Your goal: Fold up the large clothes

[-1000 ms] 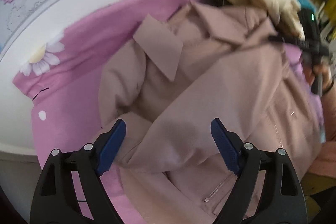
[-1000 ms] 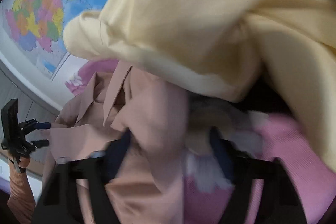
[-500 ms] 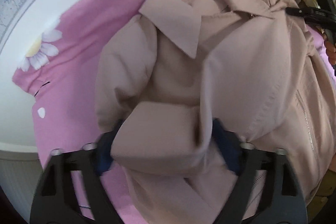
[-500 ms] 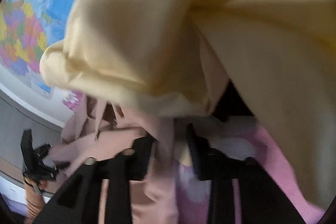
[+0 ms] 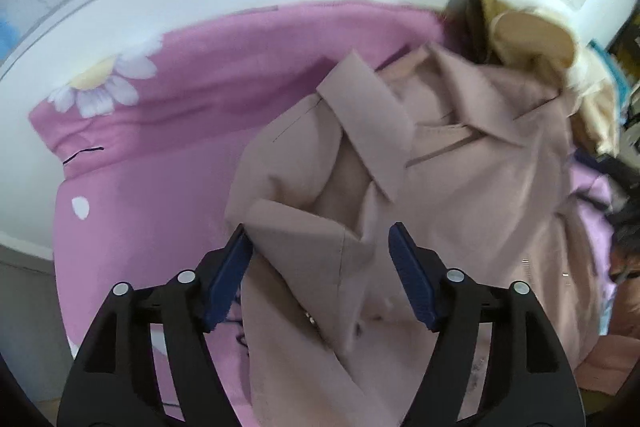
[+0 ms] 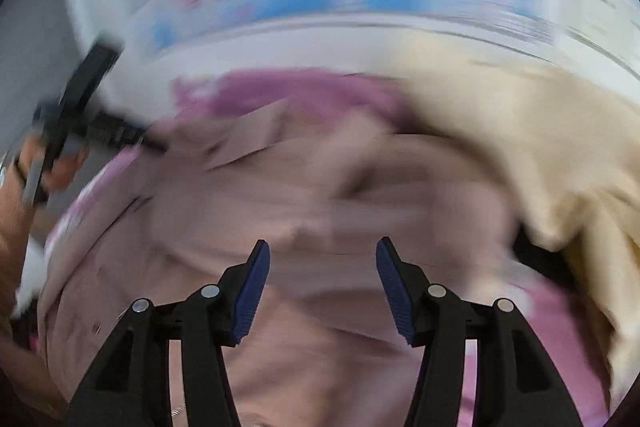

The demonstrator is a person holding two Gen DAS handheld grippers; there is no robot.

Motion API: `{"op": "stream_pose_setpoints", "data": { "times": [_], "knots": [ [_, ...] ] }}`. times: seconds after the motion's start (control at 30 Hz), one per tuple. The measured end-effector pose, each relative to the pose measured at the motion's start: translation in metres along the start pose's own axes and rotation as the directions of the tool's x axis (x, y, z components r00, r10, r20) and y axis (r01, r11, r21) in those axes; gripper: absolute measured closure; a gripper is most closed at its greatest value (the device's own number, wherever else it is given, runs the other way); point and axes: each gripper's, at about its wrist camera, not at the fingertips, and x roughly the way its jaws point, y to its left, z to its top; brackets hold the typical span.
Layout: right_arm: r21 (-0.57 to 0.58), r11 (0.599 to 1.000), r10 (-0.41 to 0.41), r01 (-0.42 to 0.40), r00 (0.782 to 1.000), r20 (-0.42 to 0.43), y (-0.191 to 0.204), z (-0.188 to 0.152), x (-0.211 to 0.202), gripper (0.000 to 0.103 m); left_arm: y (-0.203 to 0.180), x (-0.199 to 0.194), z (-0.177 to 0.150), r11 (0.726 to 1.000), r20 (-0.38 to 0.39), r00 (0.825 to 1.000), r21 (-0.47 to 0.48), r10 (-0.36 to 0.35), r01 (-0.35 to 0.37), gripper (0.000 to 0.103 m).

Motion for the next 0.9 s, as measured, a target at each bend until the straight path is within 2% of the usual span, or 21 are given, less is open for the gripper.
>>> {"op": "stream_pose_setpoints", "data": {
  "times": [0.07,0.13,0.2,0.3,0.37,0.4,0.43,0.47,0.5,0.57,0.6,0.67,0.7,0.73,0.77,0.8,0.9],
  "knots": [
    [-0.119,0.993,0.007,-0.012,0.999,-0.04,0.037,0.005,0.023,0.049,-0.003,-0.013,-0.016,1.0,0.018,1.0,-0.001,0.012,-0.012,0.029],
    [-0.203,0.979,0.018,-0.031,0.998,-0.064,0.064,0.004,0.038,0.049,-0.006,-0.019,-0.032,0.999,0.0,0.999,-0.004,0.033,-0.033,0.024],
    [-0.255,0.965,0.039,-0.06,0.995,-0.087,0.087,0.011,0.054,0.049,-0.018,-0.021,-0.053,0.998,-0.024,0.998,0.017,0.061,-0.061,0.024],
    [-0.302,0.95,0.057,-0.081,0.994,-0.088,0.117,0.019,0.074,0.049,-0.026,-0.019,-0.081,0.999,-0.058,0.998,0.035,0.036,-0.034,0.023],
    [-0.346,0.934,0.059,-0.093,0.992,-0.108,0.124,0.019,0.084,0.049,-0.032,-0.013,-0.096,0.997,-0.082,0.995,0.055,0.062,-0.058,0.025],
    [-0.375,0.925,0.025,-0.065,0.993,-0.112,0.129,0.017,0.092,0.049,-0.028,-0.01,-0.102,0.994,-0.097,0.991,0.057,0.096,-0.091,0.043],
    [-0.385,0.921,0.003,-0.052,0.992,-0.129,0.131,0.014,0.097,0.062,-0.022,-0.009,-0.104,0.994,-0.113,0.988,0.038,0.106,-0.103,0.063],
    [-0.376,0.924,-0.002,-0.06,0.987,-0.161,0.126,0.011,0.101,0.092,-0.005,-0.011,-0.104,0.995,-0.126,0.988,-0.021,0.089,-0.093,0.072],
    [-0.359,0.932,-0.015,-0.052,0.983,-0.181,0.12,0.012,0.104,0.103,0.008,-0.017,-0.102,0.994,-0.118,0.99,-0.057,0.082,-0.089,0.097],
    [-0.321,0.947,-0.032,-0.029,0.983,-0.183,0.104,0.009,0.102,0.101,0.036,-0.033,-0.097,0.986,-0.086,0.99,-0.11,0.114,-0.123,0.099],
    [-0.3,0.954,-0.038,-0.019,0.982,-0.183,0.096,0.009,0.098,0.101,0.053,-0.045,-0.093,0.977,-0.064,0.985,-0.139,0.157,-0.165,0.099],
    [-0.265,0.964,-0.04,-0.013,0.981,-0.192,0.083,0.01,0.096,0.101,0.086,-0.064,-0.084,0.959,-0.05,0.98,-0.203,0.191,-0.198,0.089],
    [-0.249,0.969,-0.04,-0.011,0.979,-0.201,0.077,0.009,0.094,0.101,0.096,-0.067,-0.079,0.949,-0.054,0.974,-0.218,0.219,-0.225,0.067],
    [-0.239,0.971,-0.041,-0.01,0.977,-0.208,0.073,0.008,0.093,0.101,0.107,-0.069,-0.073,0.925,-0.068,0.954,-0.231,0.294,-0.301,0.04],
    [-0.233,0.973,-0.041,-0.009,0.977,-0.211,0.07,0.008,0.093,0.101,0.111,-0.068,-0.068,0.899,-0.081,0.927,-0.227,0.365,-0.374,0.031],
    [-0.222,0.975,-0.037,-0.011,0.977,-0.212,0.067,0.007,0.091,0.101,0.11,-0.066,-0.065,0.888,-0.089,0.915,-0.22,0.394,-0.404,0.025],
    [-0.202,0.979,-0.027,-0.016,0.978,-0.208,0.063,0.006,0.089,0.094,0.101,-0.06,-0.058,0.875,-0.092,0.898,-0.199,0.431,-0.441,0.025]
  ]
}}
